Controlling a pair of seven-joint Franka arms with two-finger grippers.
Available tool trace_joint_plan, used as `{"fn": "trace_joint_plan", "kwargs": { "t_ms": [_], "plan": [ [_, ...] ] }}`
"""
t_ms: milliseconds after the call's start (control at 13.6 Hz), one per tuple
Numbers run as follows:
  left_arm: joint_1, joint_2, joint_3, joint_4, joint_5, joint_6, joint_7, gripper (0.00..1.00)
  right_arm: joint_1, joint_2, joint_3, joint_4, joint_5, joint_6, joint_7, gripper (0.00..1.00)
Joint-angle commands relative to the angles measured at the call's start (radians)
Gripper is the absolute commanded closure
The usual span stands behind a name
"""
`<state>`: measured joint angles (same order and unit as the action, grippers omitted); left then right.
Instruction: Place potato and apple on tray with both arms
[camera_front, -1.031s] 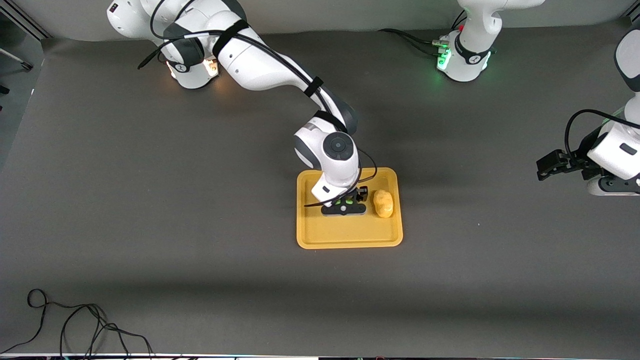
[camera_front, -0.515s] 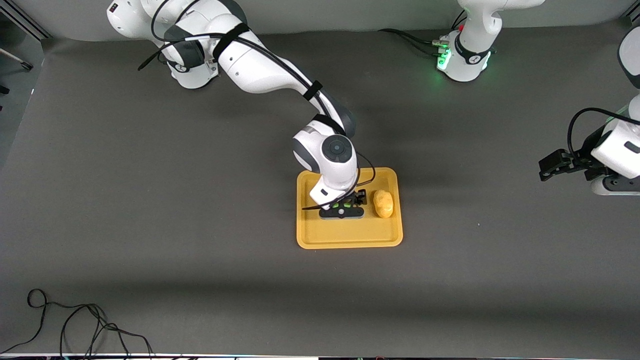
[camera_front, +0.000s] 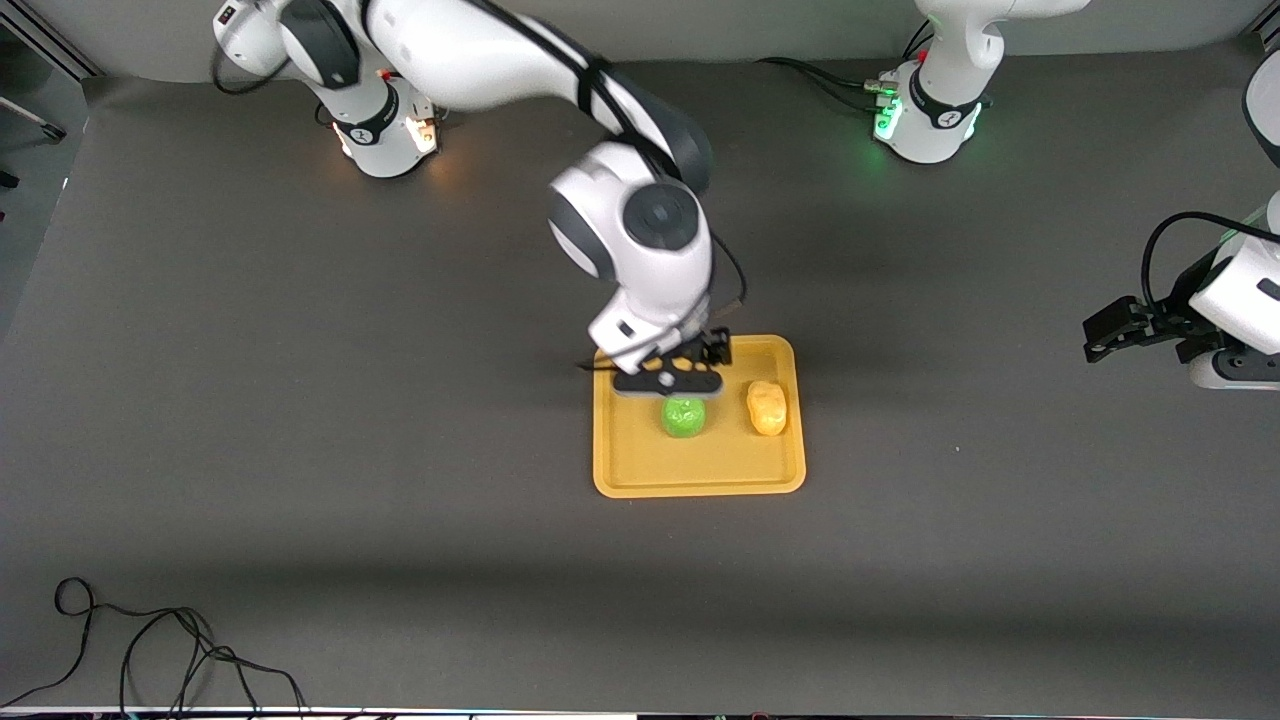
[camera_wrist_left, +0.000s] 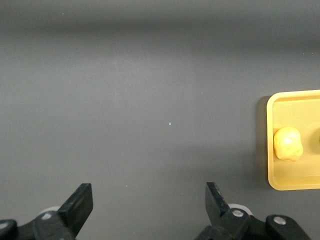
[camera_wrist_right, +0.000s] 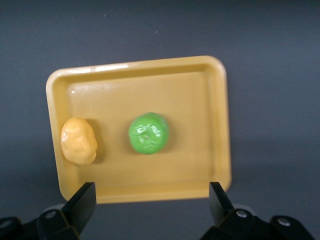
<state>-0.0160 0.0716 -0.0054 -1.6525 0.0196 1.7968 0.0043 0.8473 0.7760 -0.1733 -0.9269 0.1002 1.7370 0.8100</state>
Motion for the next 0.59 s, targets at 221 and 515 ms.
{"fn": "trace_joint_plan", "kwargs": {
  "t_ms": [221,515],
  "plan": [
    [0.016,0.010,-0.002,0.028,0.011,-0.007,0.023,0.00,-0.132,-0.340,-0.030,-0.203,0.006,-0.284,-0.213,0.00],
    [0.016,0.008,-0.004,0.028,0.010,-0.008,0.022,0.00,-0.213,-0.576,-0.107,-0.432,-0.011,-0.269,-0.362,0.00]
  ]
}}
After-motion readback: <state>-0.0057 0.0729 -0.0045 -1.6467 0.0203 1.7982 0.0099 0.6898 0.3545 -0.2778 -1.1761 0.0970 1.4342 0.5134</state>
